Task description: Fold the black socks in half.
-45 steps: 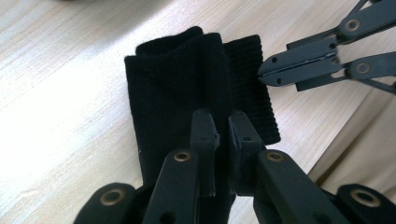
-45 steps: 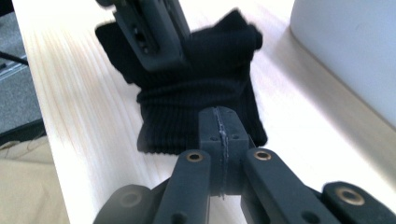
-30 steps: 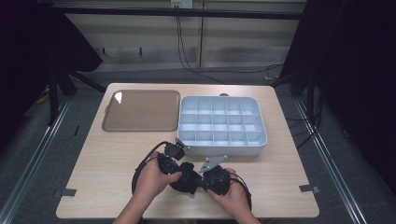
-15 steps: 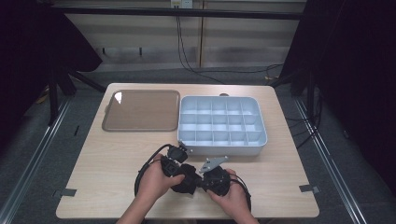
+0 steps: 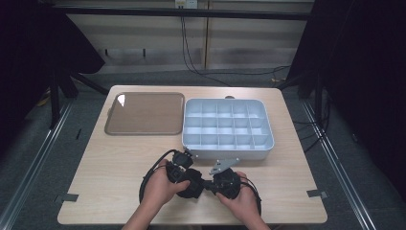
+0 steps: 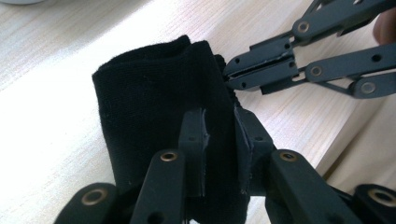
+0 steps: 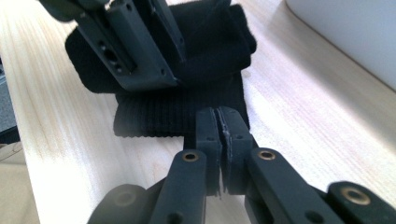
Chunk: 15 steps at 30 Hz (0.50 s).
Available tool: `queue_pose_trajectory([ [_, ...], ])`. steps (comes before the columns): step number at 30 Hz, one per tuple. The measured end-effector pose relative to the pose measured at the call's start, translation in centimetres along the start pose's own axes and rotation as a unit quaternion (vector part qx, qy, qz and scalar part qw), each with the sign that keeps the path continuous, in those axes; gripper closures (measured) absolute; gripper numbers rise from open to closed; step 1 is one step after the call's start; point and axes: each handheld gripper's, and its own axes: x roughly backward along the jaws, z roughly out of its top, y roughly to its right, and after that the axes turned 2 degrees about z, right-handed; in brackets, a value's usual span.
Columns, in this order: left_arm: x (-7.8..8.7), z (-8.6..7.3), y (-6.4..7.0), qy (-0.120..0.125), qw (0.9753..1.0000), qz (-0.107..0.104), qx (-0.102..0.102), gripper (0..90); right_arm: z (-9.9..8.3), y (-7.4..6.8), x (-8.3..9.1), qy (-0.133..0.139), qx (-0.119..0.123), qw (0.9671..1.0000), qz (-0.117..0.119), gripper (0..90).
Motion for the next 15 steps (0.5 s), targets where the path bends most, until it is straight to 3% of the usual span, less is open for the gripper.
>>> queue_pose_trajectory([
  [15, -0.09, -0.11, 0.13, 0.0, 1.0, 0.001, -0.005, 74.0, 0.33, 0.22, 0.41, 0.001, -0.006, 1.0, -0.004, 84.9],
])
